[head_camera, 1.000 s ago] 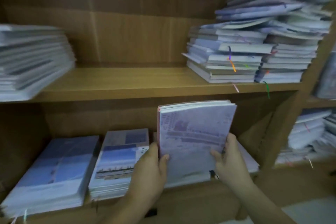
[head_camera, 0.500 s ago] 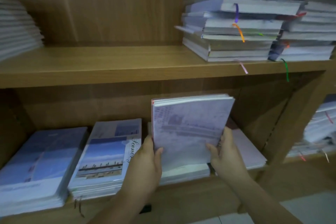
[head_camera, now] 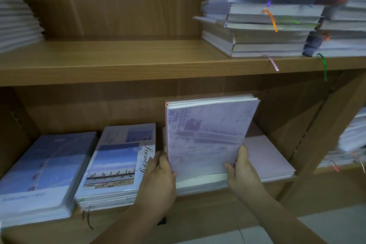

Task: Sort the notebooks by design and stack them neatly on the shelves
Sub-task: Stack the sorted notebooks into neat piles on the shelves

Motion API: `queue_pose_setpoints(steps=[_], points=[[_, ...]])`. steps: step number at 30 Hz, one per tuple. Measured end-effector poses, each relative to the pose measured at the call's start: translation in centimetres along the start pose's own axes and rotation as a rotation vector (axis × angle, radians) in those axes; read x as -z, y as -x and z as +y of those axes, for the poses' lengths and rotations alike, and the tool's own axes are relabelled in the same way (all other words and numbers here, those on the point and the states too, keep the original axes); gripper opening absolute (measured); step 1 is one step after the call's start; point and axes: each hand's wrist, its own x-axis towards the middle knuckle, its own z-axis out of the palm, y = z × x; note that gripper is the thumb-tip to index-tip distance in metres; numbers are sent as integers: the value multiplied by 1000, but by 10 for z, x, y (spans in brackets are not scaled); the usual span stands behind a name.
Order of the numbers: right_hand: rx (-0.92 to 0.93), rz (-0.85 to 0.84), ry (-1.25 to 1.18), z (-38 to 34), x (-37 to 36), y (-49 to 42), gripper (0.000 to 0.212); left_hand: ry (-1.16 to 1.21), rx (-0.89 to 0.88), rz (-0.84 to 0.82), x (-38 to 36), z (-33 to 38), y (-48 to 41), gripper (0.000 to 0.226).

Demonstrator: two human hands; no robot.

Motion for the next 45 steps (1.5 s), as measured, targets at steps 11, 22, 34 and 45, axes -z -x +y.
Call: queue_pose_setpoints(steps=[11, 22, 34, 45], points=[[84, -48, -115, -4, 24, 3, 60, 175, -71, -12, 36, 3, 10, 27], [-44, 22, -93, -11, 0, -22, 53, 558, 377, -98, 29, 20, -11, 15], [9, -15, 155, -5, -16, -33, 41, 167, 272, -47, 6, 4, -32, 25], [-83, -194, 283, -8, 5, -17, 75, -16, -4, -126, 32, -16, -4, 34]])
